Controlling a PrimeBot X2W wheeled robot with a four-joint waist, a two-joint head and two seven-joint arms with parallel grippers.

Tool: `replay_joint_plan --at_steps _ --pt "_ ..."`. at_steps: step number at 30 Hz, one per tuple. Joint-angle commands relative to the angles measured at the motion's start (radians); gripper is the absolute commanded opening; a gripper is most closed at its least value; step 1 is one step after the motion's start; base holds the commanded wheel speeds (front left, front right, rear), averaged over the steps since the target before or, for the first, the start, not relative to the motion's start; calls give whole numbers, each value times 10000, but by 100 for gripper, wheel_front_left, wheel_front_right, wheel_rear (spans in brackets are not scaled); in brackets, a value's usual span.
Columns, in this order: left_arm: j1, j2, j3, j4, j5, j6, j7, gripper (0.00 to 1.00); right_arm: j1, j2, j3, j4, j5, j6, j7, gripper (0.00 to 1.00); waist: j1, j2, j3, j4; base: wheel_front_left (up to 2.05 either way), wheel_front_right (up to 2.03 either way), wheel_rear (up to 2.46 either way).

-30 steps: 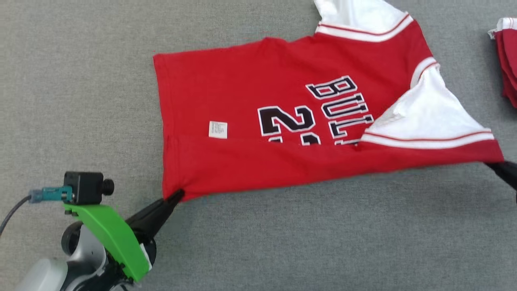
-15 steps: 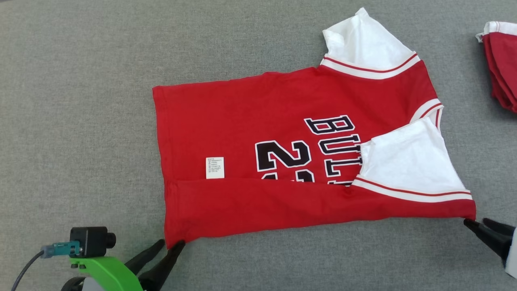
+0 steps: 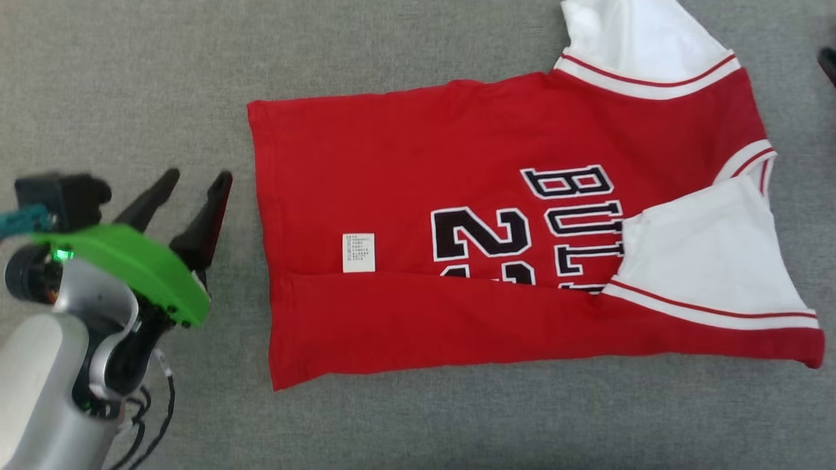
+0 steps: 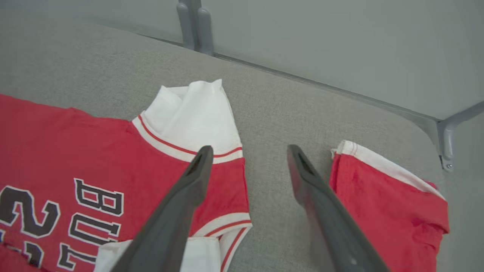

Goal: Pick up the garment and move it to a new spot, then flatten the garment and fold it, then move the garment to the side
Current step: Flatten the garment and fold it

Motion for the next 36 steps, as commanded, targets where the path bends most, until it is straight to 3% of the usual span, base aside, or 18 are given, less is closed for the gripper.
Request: replay_joint_plan --at_steps 1,5,12,18,31,32,33,34,36 --pt "-697 -199 -152 346 194 -121 76 100 -902 278 407 555 -384 1 74 100 0 0 1374 1050 0 0 0" --pt "-2214 -1012 -746 1626 419 -563 121 100 -3035 850 1391 2610 -1714 0 -12 100 0 0 1753 1594 0 0 0" --pt "-3370 -2054 -1481 2994 548 -1319 -75 100 -4178 1053 1964 5081 -2632 1 -547 100 0 0 1727 2060 0 0 0" --pt "-3852 -2355 -1674 3602 478 -1650 -208 100 -4389 1093 2216 5853 -2716 1 -774 100 0 0 1615 1934 0 0 0" --pt "-4663 -2634 -1953 4332 341 -1905 -42 100 -4279 1371 2908 6011 -2486 4 -555 100 0 0 1660 1553 0 0 0" --pt "-4718 -2687 -1951 4437 235 -1927 18 81 -4261 1428 3027 6062 -2411 6 -455 44 0 0 1687 1520 0 0 0" --pt "-4789 -2692 -2007 4497 193 -1974 71 10 -4264 1464 3146 6077 -2305 14 -401 0 0 0 1707 1491 0 0 0" --pt "-4851 -2708 -2005 4578 106 -2007 85 0 -4291 1489 3218 6075 -2216 17 -442 0 0 0 1727 1458 0 0 0" --pt "-4959 -2618 -2108 4695 137 -2066 96 0 -4433 1512 3184 6049 -2164 11 -749 0 0 0 1730 1381 0 0 0"
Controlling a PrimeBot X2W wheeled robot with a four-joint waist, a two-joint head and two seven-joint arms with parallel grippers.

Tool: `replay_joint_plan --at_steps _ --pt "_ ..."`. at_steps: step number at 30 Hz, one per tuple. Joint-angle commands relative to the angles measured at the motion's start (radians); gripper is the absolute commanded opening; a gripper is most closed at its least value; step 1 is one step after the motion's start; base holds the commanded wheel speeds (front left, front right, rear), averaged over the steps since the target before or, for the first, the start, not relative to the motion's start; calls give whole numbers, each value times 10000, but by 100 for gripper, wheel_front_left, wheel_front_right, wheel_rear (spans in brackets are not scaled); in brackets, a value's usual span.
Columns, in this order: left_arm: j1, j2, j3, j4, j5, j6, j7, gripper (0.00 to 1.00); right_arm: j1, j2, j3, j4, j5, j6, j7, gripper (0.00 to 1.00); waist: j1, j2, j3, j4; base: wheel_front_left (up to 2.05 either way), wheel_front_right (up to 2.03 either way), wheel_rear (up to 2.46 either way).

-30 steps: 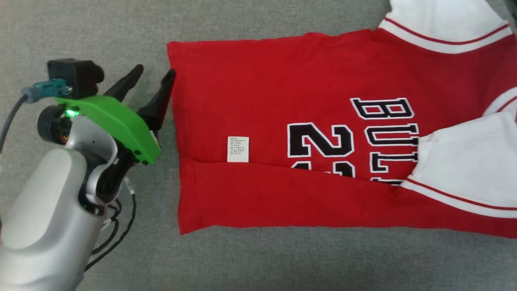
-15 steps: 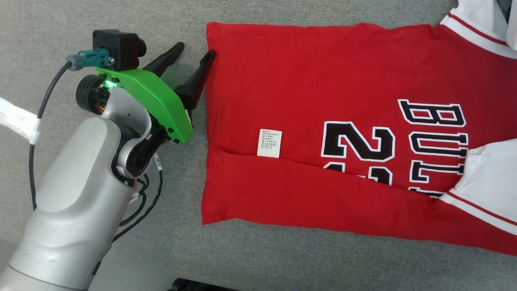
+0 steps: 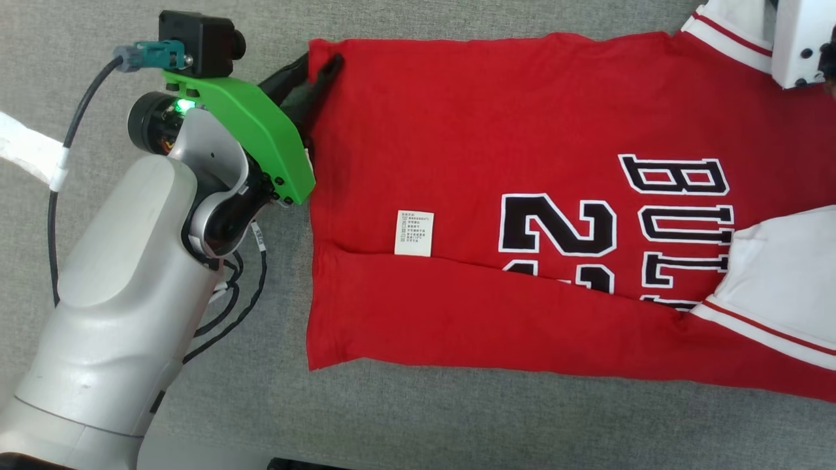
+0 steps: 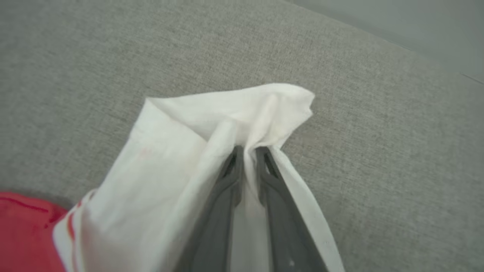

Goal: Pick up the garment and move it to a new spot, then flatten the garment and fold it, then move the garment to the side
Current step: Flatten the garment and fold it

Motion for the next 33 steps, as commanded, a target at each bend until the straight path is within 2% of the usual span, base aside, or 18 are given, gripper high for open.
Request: replay_joint_plan --at_steps 1,5,9,14,17,20,25,28,29,30,31,32,33 --pt "-67 29 -24 112 -16 -64 -87 0 64 46 123 136 60 13 -146 0 0 0 -1 -98 0 0 0" --pt "-44 270 18 -4 -21 -103 -458 0 -137 -87 133 -349 553 13 -1136 0 0 0 -219 -310 0 0 0" --pt "397 528 221 -540 -150 -122 -933 0 324 -549 61 -1279 1274 11 -1998 0 0 0 -535 -597 0 0 0" --pt "1442 946 443 -1693 -363 11 -1348 0 1849 -1210 -260 -2779 2036 11 -2583 0 0 0 -1208 -1096 0 0 0" --pt "2439 1237 615 -2459 -481 298 -1672 0 3288 -1361 -423 -3481 2373 11 -2900 0 0 0 -1895 -1397 0 0 0" --pt "3496 1420 887 -3238 -593 685 -2056 0 4654 -1342 -646 -4010 2523 11 -3239 0 0 0 -2452 -1630 0 0 0" --pt "5582 1594 1307 -4595 -1267 1320 -2485 0 6789 -881 -1273 -4805 2604 11 -3774 0 0 0 -3164 -1947 0 0 0" --pt "6579 1518 1283 -5100 -1623 1499 -2548 0 7757 -568 -1470 -5033 2492 11 -4012 0 0 0 -3325 -2042 0 0 0" --pt "6903 1459 1189 -5152 -1779 1546 -2471 20 8053 -439 -1499 -4987 2397 11 -4081 0 0 0 -3353 -2060 0 0 0" --pt "7096 1464 1073 -5170 -1804 1524 -2395 49 8268 -342 -1476 -4947 2326 11 -4141 11 0 0 -3362 -2073 0 0 0" --pt "7259 1484 1020 -5090 -1773 1569 -2384 88 8483 -227 -1493 -4877 2194 11 -4219 48 0 0 -3372 -2081 0 0 0" --pt "7392 1496 993 -4950 -1731 1702 -2370 100 8650 -195 -1519 -4790 1996 9 -4273 100 0 0 -3381 -2087 0 0 0" --pt "7528 1559 912 -4749 -1598 1832 -2322 100 8829 -123 -1528 -4663 1790 11 -4299 100 0 0 -3382 -2107 0 0 0"
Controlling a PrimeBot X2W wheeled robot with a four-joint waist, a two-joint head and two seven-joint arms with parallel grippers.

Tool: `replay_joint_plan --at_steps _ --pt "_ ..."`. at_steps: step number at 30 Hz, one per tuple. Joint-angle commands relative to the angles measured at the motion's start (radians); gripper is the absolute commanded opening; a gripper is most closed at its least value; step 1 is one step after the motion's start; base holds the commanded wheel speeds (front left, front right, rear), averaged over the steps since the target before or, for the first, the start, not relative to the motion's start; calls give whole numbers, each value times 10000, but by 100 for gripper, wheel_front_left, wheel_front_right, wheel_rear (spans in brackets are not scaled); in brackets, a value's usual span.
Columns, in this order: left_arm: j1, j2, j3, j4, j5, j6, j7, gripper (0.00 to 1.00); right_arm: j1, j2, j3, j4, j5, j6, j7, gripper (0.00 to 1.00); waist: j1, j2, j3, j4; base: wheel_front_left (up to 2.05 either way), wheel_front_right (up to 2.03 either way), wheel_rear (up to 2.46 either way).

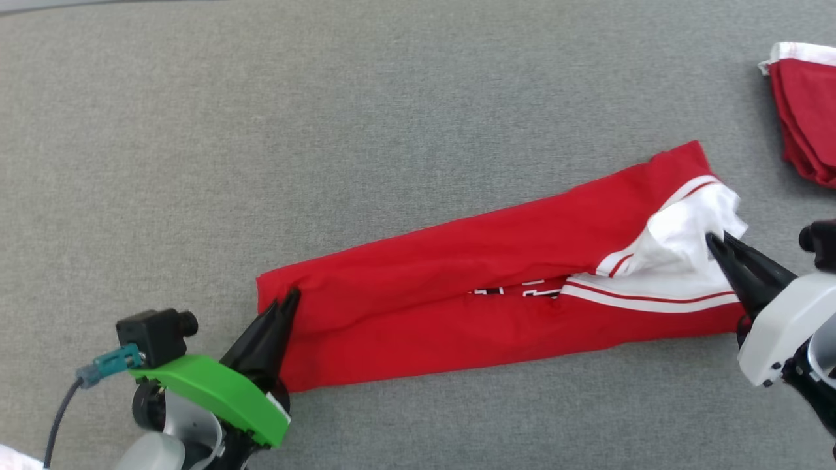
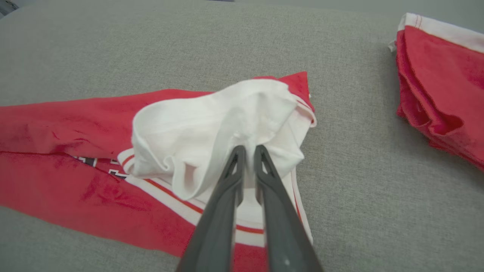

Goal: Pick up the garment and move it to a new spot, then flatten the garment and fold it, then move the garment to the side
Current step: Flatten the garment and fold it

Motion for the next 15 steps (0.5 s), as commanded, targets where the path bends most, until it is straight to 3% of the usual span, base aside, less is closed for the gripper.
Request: replay_joint_plan --at_steps 1,8,11,15 --pt "121 180 -56 166 362 96 -28 100 169 86 -21 69 -180 0 -85 100 1 0 -178 -201 0 0 0" --pt "570 207 347 1249 1791 1317 -1863 100 467 672 -850 -686 298 0 420 100 1 0 -224 -279 0 0 0" --pt "794 110 519 1359 2250 1564 -2615 100 229 790 -1349 -938 276 0 879 100 1 0 -129 -257 0 0 0" --pt "732 -249 662 1308 3092 1617 -2998 100 -339 613 -1253 -151 -734 1 1672 100 1 0 196 -60 0 0 0"
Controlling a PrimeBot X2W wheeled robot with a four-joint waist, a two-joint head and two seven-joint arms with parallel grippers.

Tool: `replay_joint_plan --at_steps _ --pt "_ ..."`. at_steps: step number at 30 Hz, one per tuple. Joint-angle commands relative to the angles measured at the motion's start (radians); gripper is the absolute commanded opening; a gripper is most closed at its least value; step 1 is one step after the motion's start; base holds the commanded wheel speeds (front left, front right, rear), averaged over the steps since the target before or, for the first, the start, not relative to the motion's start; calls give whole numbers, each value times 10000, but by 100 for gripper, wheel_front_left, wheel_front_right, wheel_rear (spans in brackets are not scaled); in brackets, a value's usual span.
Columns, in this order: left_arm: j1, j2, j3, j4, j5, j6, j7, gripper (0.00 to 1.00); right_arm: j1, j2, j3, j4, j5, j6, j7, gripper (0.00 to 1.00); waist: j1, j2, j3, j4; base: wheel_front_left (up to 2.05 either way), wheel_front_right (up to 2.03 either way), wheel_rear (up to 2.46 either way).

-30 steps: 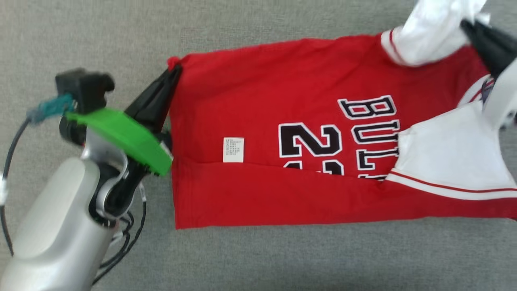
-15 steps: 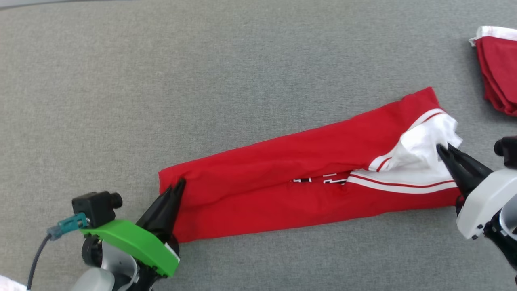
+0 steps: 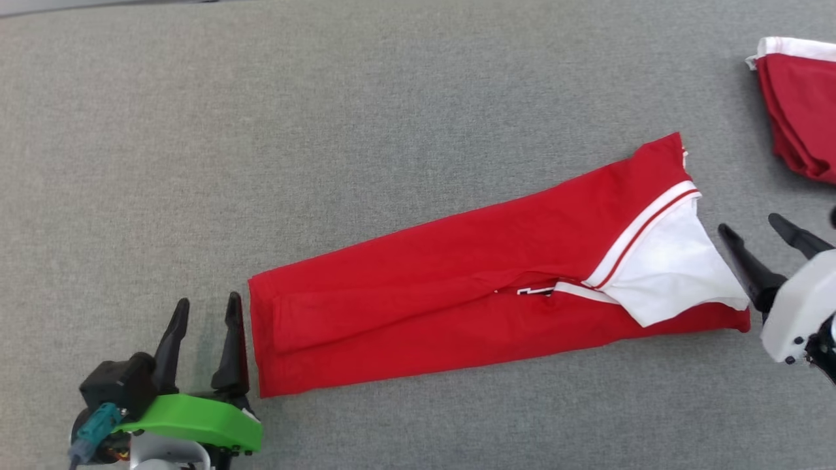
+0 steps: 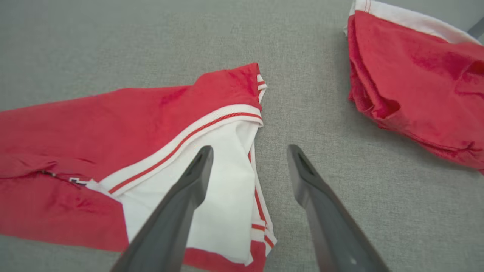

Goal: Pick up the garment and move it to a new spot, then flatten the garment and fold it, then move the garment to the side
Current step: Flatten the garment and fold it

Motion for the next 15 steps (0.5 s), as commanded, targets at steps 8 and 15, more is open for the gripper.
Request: replay_joint_plan --at_steps 8,15 --pt "274 -1408 843 26 1477 -619 -94 100 -1321 282 754 2584 -1295 0 723 100 1 0 458 619 0 0 0" --pt "600 -2277 1699 309 2322 -1382 -96 100 -1402 617 1104 4068 -669 23 1090 100 1 0 277 855 0 0 0"
